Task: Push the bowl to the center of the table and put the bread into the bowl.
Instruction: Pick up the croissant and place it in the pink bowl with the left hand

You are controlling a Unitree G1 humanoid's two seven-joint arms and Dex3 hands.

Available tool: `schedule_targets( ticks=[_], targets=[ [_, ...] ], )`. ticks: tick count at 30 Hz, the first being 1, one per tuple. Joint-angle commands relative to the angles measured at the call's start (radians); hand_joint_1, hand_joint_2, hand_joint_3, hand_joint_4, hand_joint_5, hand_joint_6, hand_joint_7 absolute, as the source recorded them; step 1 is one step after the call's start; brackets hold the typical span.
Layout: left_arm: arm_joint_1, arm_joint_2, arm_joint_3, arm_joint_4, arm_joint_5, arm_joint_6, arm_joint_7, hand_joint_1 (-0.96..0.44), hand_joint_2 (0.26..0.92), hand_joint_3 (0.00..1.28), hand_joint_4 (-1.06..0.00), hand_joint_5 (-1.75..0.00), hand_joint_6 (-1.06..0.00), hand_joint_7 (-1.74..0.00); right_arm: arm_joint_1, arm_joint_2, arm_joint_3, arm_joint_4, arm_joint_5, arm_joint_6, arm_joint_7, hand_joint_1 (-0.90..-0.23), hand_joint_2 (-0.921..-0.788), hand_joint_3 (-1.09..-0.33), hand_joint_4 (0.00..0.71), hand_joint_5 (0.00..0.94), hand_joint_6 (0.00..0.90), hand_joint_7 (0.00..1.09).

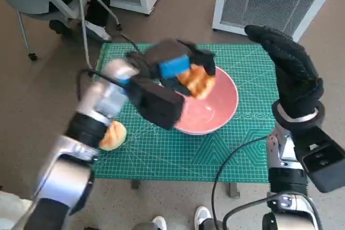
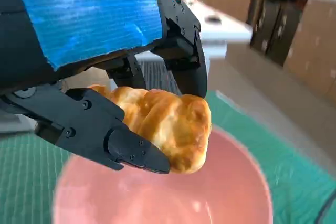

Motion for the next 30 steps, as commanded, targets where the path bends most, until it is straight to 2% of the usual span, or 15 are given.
schedule_targets(
  ticks=[1,3,6,8,9,11,14,17,22,25,30],
  targets=[
    [-0.016,-0.016,-0.014,0.060,0.024,-0.015,0.032,0.00,0.921,0.11,-0.64,-1.17,-0.57,-1.27,0.033,-0.007,0.002,-0.014,-0.003,0.017,-0.004,-0.569,-0.921,-0.720,0.300,0.002,0.287,0.18],
    [-0.013,-0.023,-0.018,0.083,0.024,-0.021,0.030,0.00,0.921,0.13,-0.60,-1.20,-0.56,-1.29,0.037,-0.009,0.000,-0.020,-0.007,0.018,-0.008,-0.569,-0.921,-0.720,0.300,0.002,0.287,0.18],
    [-0.010,-0.030,-0.024,0.106,0.021,-0.012,-0.002,0.00,0.921,0.26,-0.43,-1.36,-0.44,-1.42,0.040,-0.013,-0.004,-0.023,-0.012,0.020,-0.012,-0.566,-0.921,-0.720,0.300,0.001,0.285,0.19],
    [-0.009,-0.032,-0.026,0.116,0.010,0.010,-0.053,-0.04,0.892,0.17,-0.29,-0.67,-0.31,-0.83,0.041,-0.016,-0.006,-0.024,-0.016,0.021,-0.016,-0.563,-0.921,-0.722,0.300,0.001,0.282,0.19],
    [-0.007,-0.031,-0.025,0.117,0.003,0.021,-0.079,-0.06,0.889,0.12,-0.23,-0.43,-0.29,-0.60,0.042,-0.017,-0.007,-0.025,-0.019,0.021,-0.018,-0.563,-0.921,-0.723,0.300,0.001,0.281,0.19],
    [-0.004,-0.027,-0.021,0.112,-0.005,0.036,-0.113,-0.09,0.885,0.07,-0.17,-0.22,-0.27,-0.37,0.043,-0.018,-0.008,-0.027,-0.023,0.021,-0.022,-0.563,-0.921,-0.725,0.300,0.001,0.279,0.19],
    [0.000,-0.014,-0.018,0.088,-0.007,0.054,-0.157,-0.19,0.874,0.03,-0.07,-0.07,-0.24,-0.18,0.044,-0.018,-0.007,-0.032,-0.031,0.023,-0.030,-0.566,-0.921,-0.727,0.300,0.001,0.277,0.20],
    [0.007,0.007,-0.013,0.056,-0.011,0.058,-0.191,-0.30,0.868,0.01,-0.02,-0.02,-0.20,-0.10,0.046,-0.017,-0.004,-0.038,-0.037,0.027,-0.037,-0.567,-0.921,-0.727,0.300,0.001,0.275,0.20],
    [0.027,0.051,0.018,0.001,-0.050,0.032,-0.225,-0.43,0.871,0.01,0.00,0.00,-0.17,-0.05,0.045,-0.012,-0.002,-0.039,-0.046,0.029,-0.046,-0.571,-0.921,-0.726,0.300,0.001,0.272,0.21],
    [0.052,0.092,0.066,-0.046,-0.111,-0.004,-0.244,-0.48,0.875,0.01,0.00,0.00,-0.16,-0.04,0.044,-0.008,0.001,-0.036,-0.042,0.030,-0.045,-0.572,-0.921,-0.725,0.301,0.001,0.271,0.21],
    [0.123,0.167,0.146,-0.174,-0.194,-0.046,-0.250,-0.46,0.881,0.01,-0.02,-0.01,-0.18,-0.04,0.045,-0.002,0.006,-0.041,-0.034,0.036,-0.042,-0.572,-0.921,-0.724,0.301,0.001,0.268,0.22]
  ],
)
